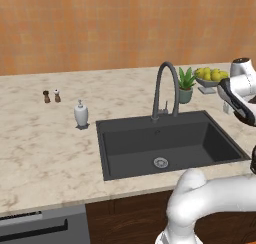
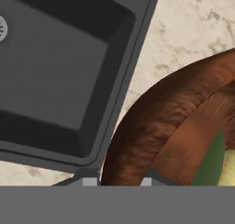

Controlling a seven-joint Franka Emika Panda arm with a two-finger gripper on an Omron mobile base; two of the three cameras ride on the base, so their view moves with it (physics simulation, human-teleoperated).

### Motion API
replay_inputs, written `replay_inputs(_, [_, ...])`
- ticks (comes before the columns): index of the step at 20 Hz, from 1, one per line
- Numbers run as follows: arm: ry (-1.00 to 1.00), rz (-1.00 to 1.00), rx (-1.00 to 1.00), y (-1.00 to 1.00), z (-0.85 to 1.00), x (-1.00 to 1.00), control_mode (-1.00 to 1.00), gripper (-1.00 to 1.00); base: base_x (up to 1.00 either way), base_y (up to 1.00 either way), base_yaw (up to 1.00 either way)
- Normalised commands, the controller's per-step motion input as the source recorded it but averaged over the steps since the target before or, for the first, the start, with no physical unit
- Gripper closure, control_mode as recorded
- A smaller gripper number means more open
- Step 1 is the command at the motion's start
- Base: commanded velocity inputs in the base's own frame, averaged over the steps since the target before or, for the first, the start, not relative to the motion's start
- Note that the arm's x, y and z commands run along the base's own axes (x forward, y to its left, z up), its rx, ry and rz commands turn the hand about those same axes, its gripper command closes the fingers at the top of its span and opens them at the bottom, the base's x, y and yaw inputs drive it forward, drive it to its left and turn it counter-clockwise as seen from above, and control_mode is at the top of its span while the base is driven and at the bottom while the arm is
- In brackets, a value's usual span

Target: Pick the corn from the sink and place it in the bowl. Then pick the bowl and place it in the microwave. Then close the microwave door and press the start button.

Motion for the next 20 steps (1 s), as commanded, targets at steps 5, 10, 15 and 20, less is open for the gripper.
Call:
replay_inputs(5, [0.0, 0.18, 0.0, 0.34, 0.56, -0.73, -1.0, 1.0, 0.0, 0.0, 0.0])
replay_inputs(10, [0.0, 0.18, 0.0, 0.43, 0.5, -0.69, -1.0, 1.0, 0.0, 0.0, 0.0])
replay_inputs(15, [0.0, 0.16, 0.0, 0.57, 0.37, -0.47, -1.0, 1.0, 0.0, 0.0, 0.0])
replay_inputs(20, [0.01, 0.14, -0.01, 0.61, 0.26, -0.29, -1.0, 1.0, 0.0, 0.0, 0.0])
